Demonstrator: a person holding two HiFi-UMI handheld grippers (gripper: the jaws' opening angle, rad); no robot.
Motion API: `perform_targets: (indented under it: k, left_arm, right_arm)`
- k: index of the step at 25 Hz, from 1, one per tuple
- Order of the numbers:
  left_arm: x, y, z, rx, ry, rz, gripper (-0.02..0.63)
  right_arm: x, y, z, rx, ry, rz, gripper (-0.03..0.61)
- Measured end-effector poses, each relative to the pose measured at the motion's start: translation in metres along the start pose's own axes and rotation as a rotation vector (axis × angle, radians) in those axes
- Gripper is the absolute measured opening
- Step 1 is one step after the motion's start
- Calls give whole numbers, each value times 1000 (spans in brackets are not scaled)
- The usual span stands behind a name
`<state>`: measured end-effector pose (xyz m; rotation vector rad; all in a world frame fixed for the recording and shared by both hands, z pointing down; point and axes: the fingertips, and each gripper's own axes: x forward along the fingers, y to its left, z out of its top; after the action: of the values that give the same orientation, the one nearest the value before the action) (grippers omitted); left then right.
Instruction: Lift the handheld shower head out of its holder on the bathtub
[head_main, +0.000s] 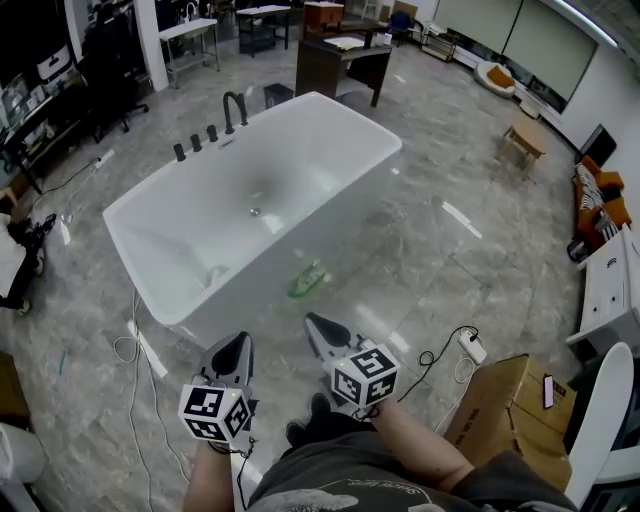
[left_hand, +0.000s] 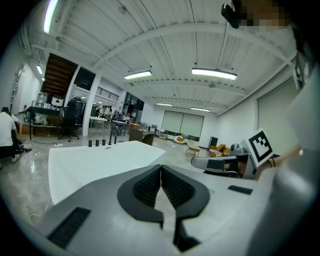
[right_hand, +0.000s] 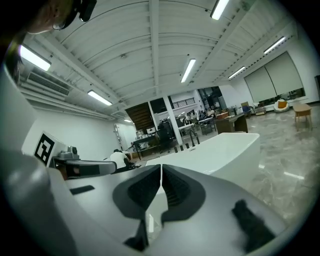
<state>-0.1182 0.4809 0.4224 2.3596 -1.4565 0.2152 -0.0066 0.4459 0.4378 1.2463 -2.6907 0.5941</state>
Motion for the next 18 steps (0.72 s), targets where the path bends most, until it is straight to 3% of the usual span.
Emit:
perform_targets:
  k: [4,9,13,18]
  left_arm:
    - [41,-6,15,38,13,24,15]
    - [89,-16,45,58,-11,58,15]
    - [110,-15,57,56,-7,66,15]
    - [141,-2,69,58,-18,87,15]
  right_arm:
    - [-6,-51,17,12,-15,-43,28]
    - [-1,-108,38,10,1,-18,28]
    - [11,-132,55,45,-27,0,29]
    - [38,-149,64,12,-11,24,29]
